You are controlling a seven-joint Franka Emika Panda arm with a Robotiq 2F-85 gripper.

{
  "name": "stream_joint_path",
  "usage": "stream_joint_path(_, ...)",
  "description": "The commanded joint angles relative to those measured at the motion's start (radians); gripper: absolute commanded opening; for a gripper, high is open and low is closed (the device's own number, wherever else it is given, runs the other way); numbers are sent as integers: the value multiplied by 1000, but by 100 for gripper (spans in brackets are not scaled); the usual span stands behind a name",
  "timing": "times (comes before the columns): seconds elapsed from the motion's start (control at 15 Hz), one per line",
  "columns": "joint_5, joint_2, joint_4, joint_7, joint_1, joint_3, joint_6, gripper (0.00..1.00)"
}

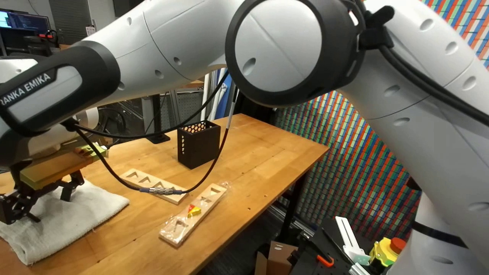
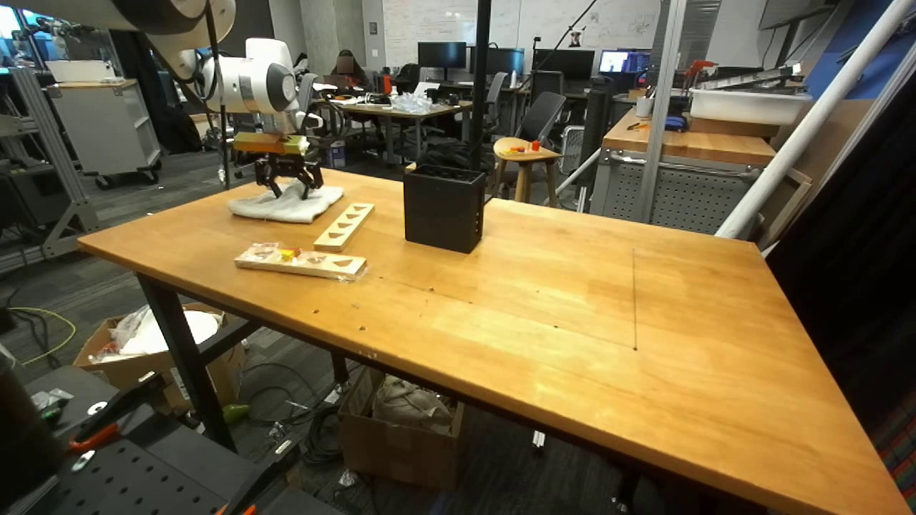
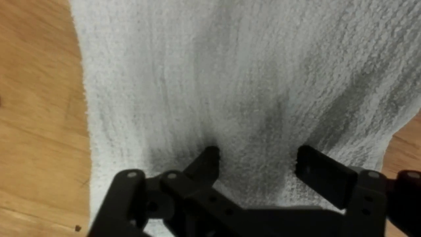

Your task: Put the towel inside the black basket

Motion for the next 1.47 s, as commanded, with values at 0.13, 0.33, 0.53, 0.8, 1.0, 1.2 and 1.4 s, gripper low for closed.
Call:
stream_joint_path(0.13,-2,-18,20,-4,19,2,-58,20)
stream_joint_path(0.33,-4,-51,-2,5,23,2,-76,1)
stream_joint_path(0.53,-6,-80,-21,9,21,1,-99,3)
stream_joint_path(0.8,-16,-133,-63,16,18,-6,-124,3)
stream_joint_path(1.0,-18,-196,-121,6,3,-12,-142,3)
stream_joint_path(1.2,-16,-283,-202,-7,-27,-21,-148,3)
stream_joint_path(1.4,-13,-390,-286,-37,-59,-45,-159,3)
